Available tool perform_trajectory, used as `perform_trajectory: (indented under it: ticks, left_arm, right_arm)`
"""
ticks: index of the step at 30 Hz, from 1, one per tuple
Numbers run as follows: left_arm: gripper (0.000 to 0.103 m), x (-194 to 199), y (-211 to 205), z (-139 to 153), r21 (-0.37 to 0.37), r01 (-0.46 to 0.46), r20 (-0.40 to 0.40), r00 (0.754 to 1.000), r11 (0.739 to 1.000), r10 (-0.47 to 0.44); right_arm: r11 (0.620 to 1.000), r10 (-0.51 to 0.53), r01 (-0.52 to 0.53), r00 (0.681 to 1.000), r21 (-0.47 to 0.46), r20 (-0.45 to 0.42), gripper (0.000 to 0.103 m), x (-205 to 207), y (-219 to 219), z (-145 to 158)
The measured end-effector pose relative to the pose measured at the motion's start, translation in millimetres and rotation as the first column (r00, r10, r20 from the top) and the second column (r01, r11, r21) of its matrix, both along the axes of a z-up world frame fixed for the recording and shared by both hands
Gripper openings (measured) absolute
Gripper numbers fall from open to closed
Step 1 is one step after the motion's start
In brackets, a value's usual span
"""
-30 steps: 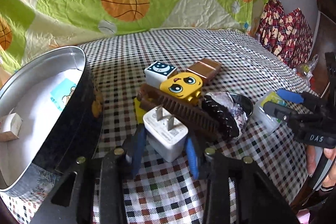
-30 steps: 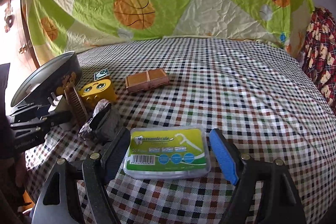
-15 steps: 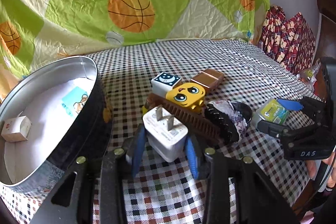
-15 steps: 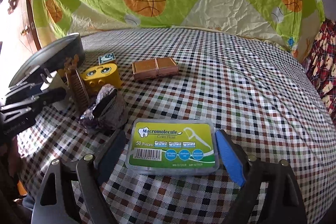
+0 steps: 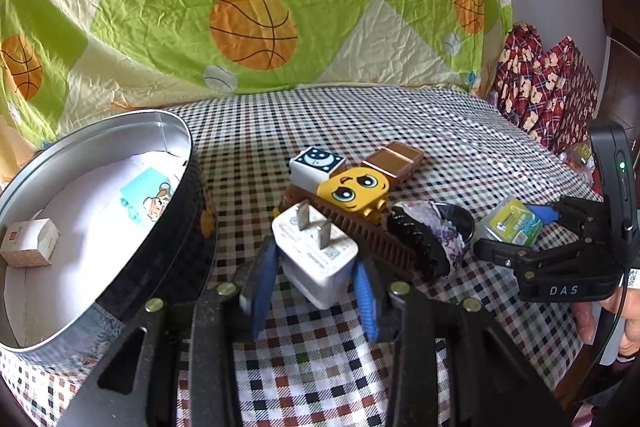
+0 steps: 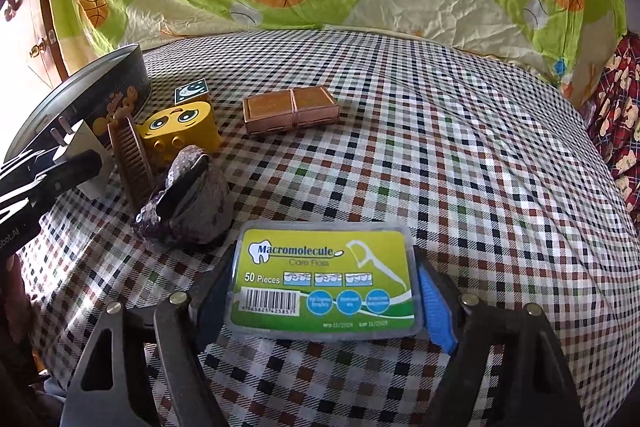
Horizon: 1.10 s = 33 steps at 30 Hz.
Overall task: Organize rigid objects
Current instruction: 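Close the left tool on the white plug charger while the right tool grips the green floss box, then lift the white plug charger with the left tool while the right tool lifts the floss box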
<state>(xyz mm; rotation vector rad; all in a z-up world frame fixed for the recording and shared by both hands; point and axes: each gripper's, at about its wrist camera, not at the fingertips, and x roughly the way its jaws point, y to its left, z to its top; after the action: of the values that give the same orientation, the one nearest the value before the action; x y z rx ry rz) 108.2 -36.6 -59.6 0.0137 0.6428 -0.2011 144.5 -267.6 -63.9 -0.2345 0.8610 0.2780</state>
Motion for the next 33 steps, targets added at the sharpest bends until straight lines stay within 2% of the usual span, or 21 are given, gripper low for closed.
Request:
perform_trajectory:
  ticks: [6, 12, 25, 33]
  left_arm:
    - [0.035, -5, 3, 3, -0.012, -0.008, 0.031, 0.999, 1.000, 0.008]
    - [0.035, -11, 9, 7, -0.040, -0.019, 0.074, 0.997, 0.999, 0.022]
    - [0.035, -26, 16, 14, -0.072, -0.045, 0.168, 0.984, 0.996, 0.056]
    - [0.035, -32, 17, 17, -0.074, -0.055, 0.201, 0.977, 0.996, 0.069]
  right_arm:
    - [0.999, -0.011, 0.015, 0.992, -0.032, 0.124, 0.081, -15, 3, 8]
    - [1.000, -0.008, 0.013, 0.972, -0.022, 0.234, 0.081, -31, 3, 16]
    - [0.999, -0.020, 0.005, 0.950, 0.048, 0.311, 0.081, -44, -6, 25]
    - [0.998, -0.017, -0.009, 0.925, 0.066, 0.380, 0.081, -55, -7, 28]
